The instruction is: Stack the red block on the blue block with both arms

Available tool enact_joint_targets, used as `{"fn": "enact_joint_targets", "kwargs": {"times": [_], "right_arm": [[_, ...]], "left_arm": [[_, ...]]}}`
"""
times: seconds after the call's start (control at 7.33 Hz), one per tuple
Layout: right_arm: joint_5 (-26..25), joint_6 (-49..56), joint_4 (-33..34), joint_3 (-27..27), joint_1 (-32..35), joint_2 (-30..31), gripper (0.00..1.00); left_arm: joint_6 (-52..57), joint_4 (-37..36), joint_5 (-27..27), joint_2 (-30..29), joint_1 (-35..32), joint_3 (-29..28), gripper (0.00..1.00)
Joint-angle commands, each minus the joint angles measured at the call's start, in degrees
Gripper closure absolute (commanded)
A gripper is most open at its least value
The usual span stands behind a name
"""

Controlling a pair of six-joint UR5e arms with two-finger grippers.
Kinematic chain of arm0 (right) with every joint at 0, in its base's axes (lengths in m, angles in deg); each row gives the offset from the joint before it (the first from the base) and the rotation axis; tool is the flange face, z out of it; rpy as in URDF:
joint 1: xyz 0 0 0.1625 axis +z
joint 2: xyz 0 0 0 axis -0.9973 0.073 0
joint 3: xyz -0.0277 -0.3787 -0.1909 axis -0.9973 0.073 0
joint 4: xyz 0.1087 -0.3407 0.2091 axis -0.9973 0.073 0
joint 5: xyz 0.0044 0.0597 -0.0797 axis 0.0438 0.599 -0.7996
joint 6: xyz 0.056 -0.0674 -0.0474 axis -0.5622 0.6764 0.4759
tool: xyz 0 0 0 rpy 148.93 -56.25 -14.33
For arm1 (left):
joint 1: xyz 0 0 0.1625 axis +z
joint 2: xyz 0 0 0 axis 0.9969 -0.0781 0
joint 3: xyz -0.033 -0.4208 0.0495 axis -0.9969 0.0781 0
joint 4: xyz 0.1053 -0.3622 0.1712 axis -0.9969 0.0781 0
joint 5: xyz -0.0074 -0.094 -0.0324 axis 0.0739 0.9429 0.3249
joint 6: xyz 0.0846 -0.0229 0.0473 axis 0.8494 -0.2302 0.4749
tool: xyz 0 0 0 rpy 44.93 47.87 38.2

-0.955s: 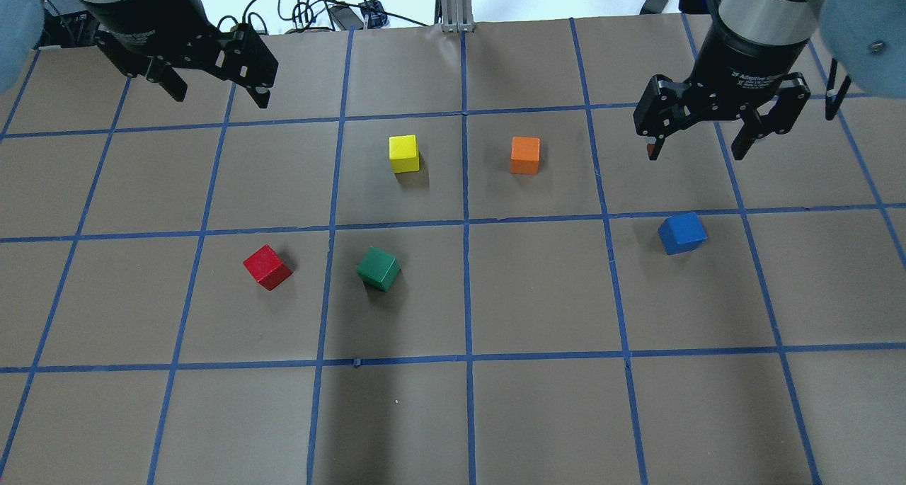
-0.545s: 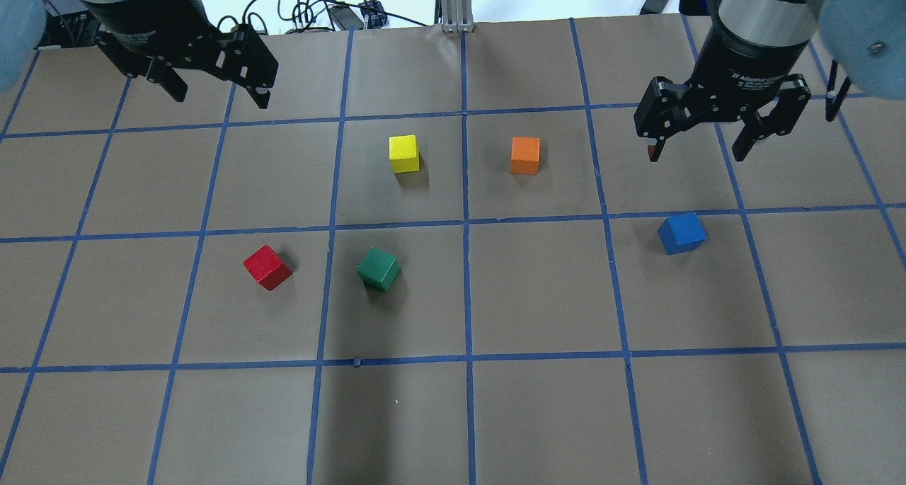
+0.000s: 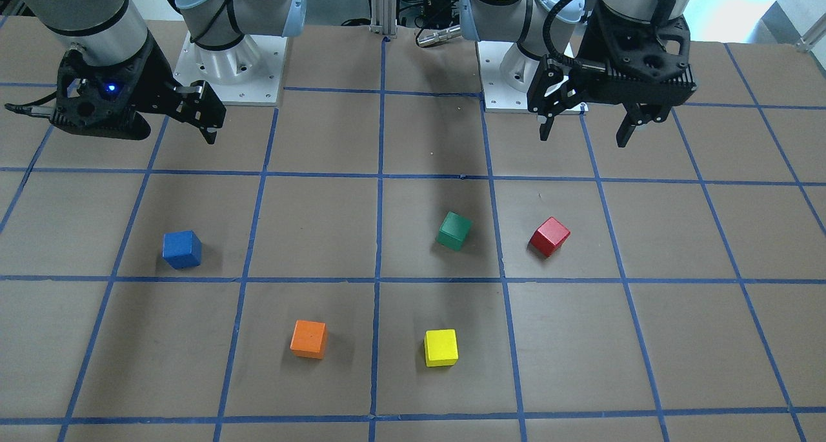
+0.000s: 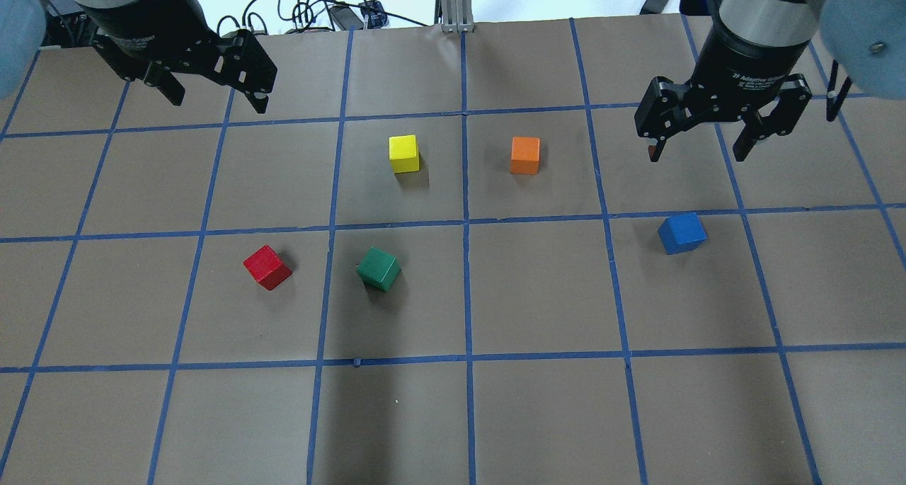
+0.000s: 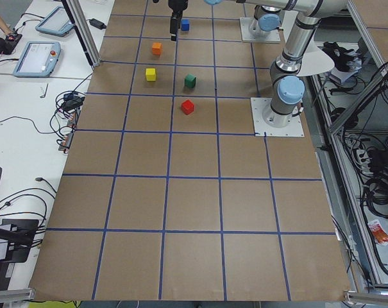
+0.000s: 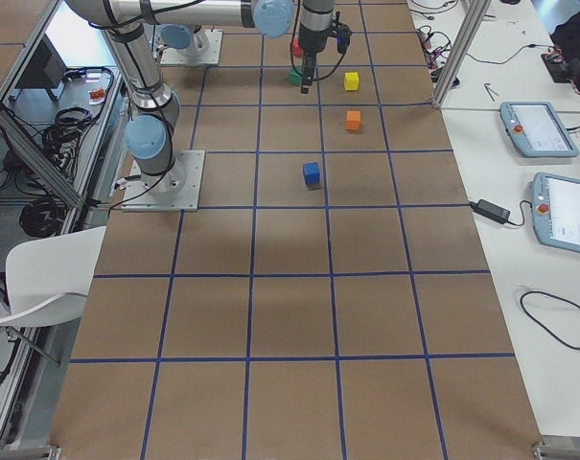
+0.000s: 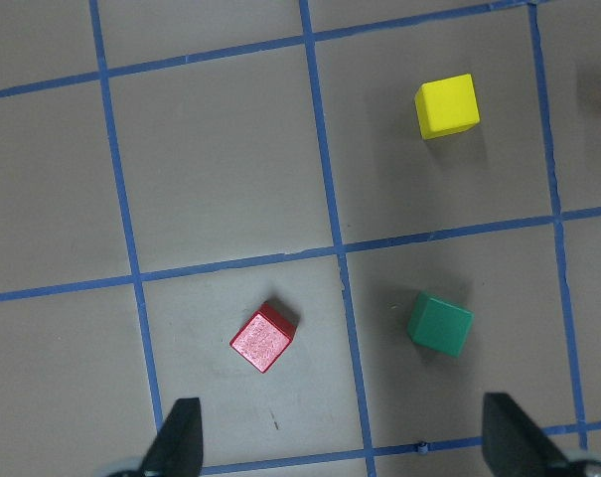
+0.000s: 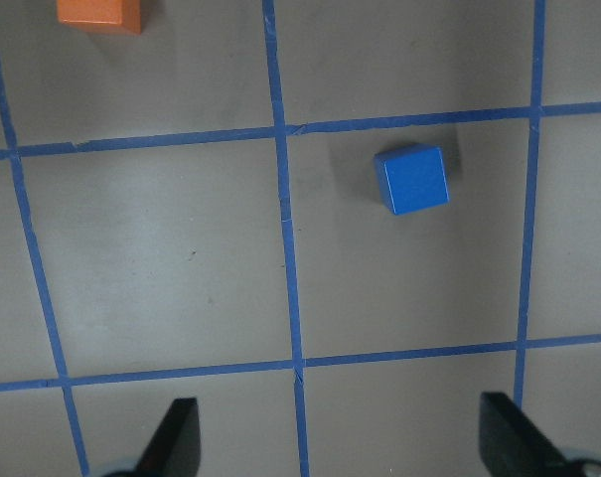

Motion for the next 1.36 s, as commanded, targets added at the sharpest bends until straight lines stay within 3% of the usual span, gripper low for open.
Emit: {"fn": "enact_joint_targets", "kwargs": {"times": [0.0,0.41,0.82,1.09,1.23], "right_arm": [[-0.26,-0.15,0.00,-0.91,-0.04,0.00,0.00],[-0.35,-0.16,0.00,-1.10,-0.04,0.00,0.00],[-0.53,-0.15,0.00,-1.10,-0.04,0.00,0.00],[-0.62,-0.07,-0.09,-1.10,-0.04,0.00,0.00],[-0.62,-0.07,0.00,-1.10,-0.04,0.00,0.00]], "left_arm": [[-0.47,3.97,1.88,-1.24,1.61,-1.50,0.00],[-3.70,10.47,1.89,-3.89,4.26,-7.04,0.00],[-3.82,9.98,1.46,-3.02,1.46,-4.34,0.00],[-4.08,3.26,1.63,-3.19,3.28,1.88,0.00],[-3.91,-5.49,1.45,-3.45,3.90,7.83,0.00]]}}
